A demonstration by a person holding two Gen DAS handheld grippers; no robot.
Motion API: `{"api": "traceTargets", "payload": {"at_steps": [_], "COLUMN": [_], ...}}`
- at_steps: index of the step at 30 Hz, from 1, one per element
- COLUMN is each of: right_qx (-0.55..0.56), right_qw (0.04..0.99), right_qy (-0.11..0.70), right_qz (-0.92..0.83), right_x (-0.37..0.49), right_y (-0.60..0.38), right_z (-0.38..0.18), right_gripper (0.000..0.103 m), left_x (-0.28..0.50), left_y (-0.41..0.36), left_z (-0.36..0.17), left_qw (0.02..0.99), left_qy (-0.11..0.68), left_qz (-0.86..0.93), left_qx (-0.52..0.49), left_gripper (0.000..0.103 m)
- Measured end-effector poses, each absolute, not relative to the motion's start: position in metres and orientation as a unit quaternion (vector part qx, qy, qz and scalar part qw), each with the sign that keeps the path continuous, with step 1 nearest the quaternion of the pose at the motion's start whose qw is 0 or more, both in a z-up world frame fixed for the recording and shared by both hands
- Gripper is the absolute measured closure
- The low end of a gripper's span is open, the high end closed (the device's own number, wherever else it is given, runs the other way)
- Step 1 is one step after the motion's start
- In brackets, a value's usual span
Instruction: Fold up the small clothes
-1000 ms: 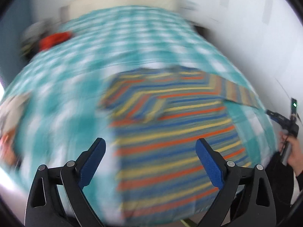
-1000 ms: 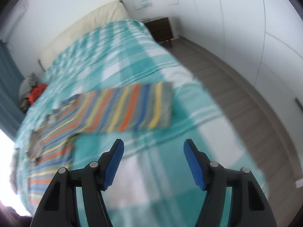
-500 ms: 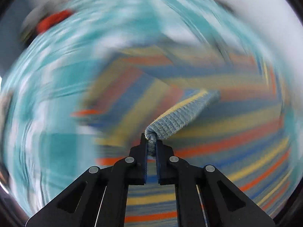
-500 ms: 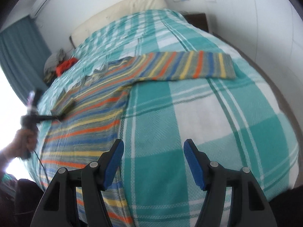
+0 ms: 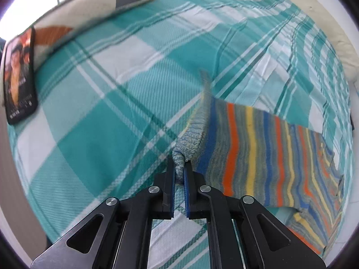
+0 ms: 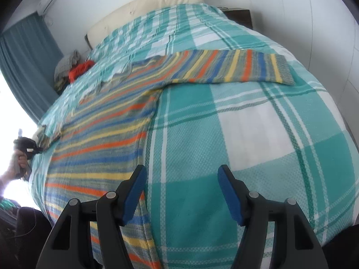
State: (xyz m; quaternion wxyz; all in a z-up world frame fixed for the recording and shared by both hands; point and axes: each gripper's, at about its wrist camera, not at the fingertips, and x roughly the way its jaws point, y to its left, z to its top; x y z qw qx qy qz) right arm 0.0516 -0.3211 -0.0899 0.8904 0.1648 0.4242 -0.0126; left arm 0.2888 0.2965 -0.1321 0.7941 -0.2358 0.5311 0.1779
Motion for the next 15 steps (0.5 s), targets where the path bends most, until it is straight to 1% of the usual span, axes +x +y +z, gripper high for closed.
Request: {"api": "traceTargets", "payload": {"at_steps": [6, 9, 11, 12, 13, 14, 15], "right_qx": [0.164, 0.171, 0.172, 0.173, 0.173, 0.174, 0.175], "right_qw": [0.884, 0.883, 0.884, 0.885, 0.886, 0.887, 0.888], "right_qy": [0.437, 0.435, 0.432, 0.431, 0.428, 0.424, 0.422], "right_qz": [-0.022, -0.030, -0.039, -0.042, -0.047, -0.053, -0.060], "right_x": [0.052, 0.051, 0.051, 0.050, 0.049, 0.047, 0.046], "right_y": [-0.324, -0.329, -0.332, -0.332, -0.334, -0.336, -0.338], "right_z": [-0.098, -0.099, -0.097, -0.096, -0.095, -0.093, -0.092], "right_gripper": [0.038, 0.038, 0.038, 0.038, 0.038, 0.037, 0.037], "left_x": [0.276, 0.266, 0.256, 0.251, 0.242, 0.233, 0.222], "left_y": [0.303, 0.312, 0.318, 0.319, 0.321, 0.320, 0.317], "left_z": [-0.133, -0.128, -0.125, -0.123, -0.119, -0.115, -0.111], "left_qw": [0.793, 0.790, 0.787, 0.787, 0.791, 0.796, 0.801], "left_qy": [0.518, 0.521, 0.525, 0.529, 0.531, 0.531, 0.529], "left_qz": [0.172, 0.167, 0.179, 0.191, 0.197, 0.202, 0.207], "left_qx": [-0.271, -0.277, -0.271, -0.254, -0.231, -0.211, -0.190], "left_gripper": [0.098, 0.090, 0.089, 0.084, 0.071, 0.063, 0.050]}}
